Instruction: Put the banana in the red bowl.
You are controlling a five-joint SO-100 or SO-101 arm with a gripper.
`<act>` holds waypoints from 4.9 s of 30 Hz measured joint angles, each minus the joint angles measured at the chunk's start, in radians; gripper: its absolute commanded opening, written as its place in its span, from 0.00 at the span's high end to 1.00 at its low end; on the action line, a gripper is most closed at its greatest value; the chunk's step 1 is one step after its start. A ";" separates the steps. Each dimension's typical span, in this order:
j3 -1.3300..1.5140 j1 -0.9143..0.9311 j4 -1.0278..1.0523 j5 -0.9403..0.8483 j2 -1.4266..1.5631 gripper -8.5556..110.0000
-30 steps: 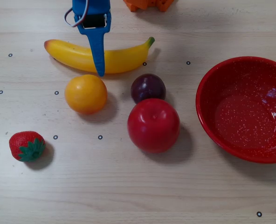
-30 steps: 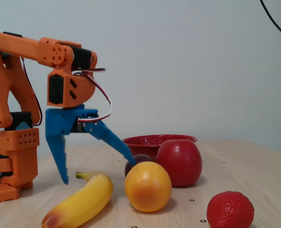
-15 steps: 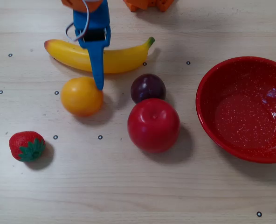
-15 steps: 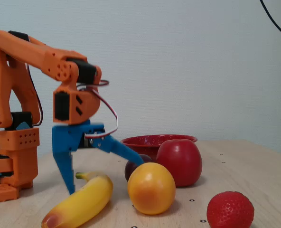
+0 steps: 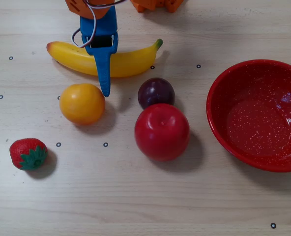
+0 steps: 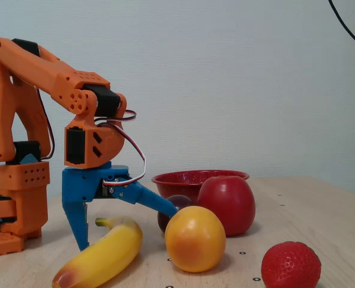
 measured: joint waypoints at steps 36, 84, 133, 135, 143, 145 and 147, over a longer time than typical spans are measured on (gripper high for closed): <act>0.008 -0.035 -0.048 0.014 0.002 0.58; -0.525 -0.087 0.634 -0.071 0.043 0.93; -0.465 1.052 -0.215 -0.595 0.066 0.93; -0.465 1.051 -0.264 -0.588 0.025 0.93; -0.439 1.065 -0.368 -0.517 -0.109 0.93; -0.439 1.062 -0.374 -0.486 -0.110 0.93; -0.439 1.062 -0.374 -0.469 -0.110 0.93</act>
